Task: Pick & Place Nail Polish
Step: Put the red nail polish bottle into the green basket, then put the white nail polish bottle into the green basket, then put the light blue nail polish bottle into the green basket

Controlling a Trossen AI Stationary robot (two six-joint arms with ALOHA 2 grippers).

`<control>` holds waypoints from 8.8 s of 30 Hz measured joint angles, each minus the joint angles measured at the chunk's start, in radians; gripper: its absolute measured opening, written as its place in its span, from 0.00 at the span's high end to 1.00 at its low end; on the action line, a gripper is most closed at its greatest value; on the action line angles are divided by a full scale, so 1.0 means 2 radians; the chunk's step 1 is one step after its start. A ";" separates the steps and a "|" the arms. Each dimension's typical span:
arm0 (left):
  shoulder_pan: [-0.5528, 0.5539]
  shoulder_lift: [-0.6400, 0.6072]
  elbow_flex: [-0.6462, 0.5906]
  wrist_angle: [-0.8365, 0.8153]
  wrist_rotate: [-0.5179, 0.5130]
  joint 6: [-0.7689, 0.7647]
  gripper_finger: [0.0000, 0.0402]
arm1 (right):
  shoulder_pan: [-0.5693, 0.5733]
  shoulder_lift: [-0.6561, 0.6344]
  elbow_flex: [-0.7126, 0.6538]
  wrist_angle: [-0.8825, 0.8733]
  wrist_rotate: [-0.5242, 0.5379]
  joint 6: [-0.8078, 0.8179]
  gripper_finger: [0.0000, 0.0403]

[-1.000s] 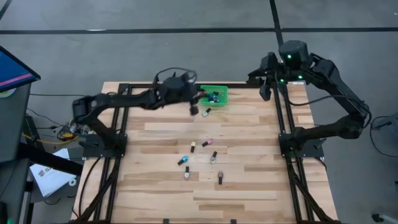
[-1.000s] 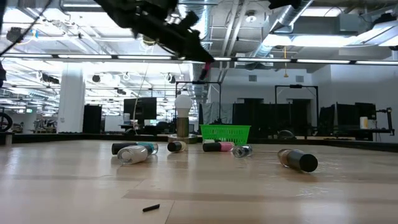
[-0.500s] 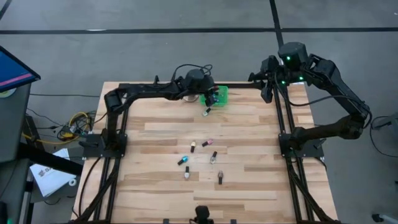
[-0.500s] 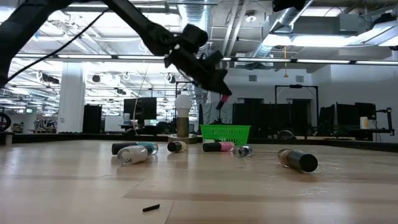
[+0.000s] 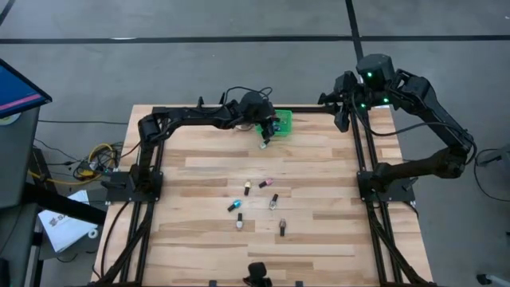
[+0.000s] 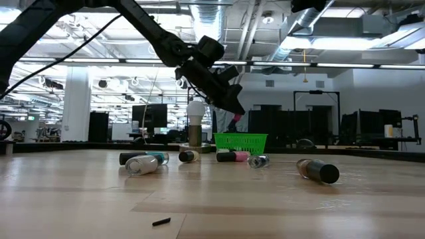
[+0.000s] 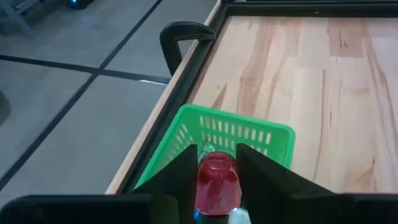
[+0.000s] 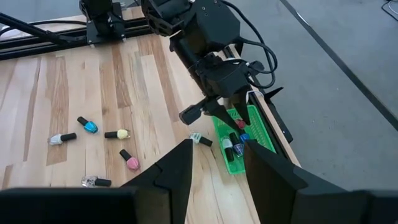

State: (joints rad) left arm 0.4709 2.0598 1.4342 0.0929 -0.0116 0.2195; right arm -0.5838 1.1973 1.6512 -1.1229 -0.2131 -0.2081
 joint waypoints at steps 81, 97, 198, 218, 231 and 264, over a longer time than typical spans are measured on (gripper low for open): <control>-0.121 0.027 -0.199 0.146 -0.196 -0.249 0.63 | 0.001 -0.001 0.000 -0.054 -0.015 0.022 0.67; -0.145 -0.003 -0.204 0.115 -0.162 -0.277 0.79 | 0.022 -0.001 0.000 -0.061 -0.015 0.039 0.67; -0.447 -0.199 -0.395 0.015 -0.227 -0.470 0.46 | 0.067 0.000 0.000 -0.026 -0.013 0.039 0.67; -0.463 -0.140 -0.393 -0.010 -0.270 -0.506 0.83 | 0.067 0.000 0.000 -0.024 -0.013 0.035 0.67; -0.406 -0.279 -0.392 -0.070 -0.198 -0.507 0.87 | 0.067 0.000 0.000 -0.023 -0.013 0.033 0.67; -0.050 -0.088 0.034 -0.091 -0.169 -0.007 0.87 | 0.066 0.000 0.000 -0.026 -0.013 0.020 0.67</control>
State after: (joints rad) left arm 0.3702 1.8846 1.5025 -0.0881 -0.3503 0.2055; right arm -0.4526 1.1969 1.6508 -1.1740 -0.2382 -0.1673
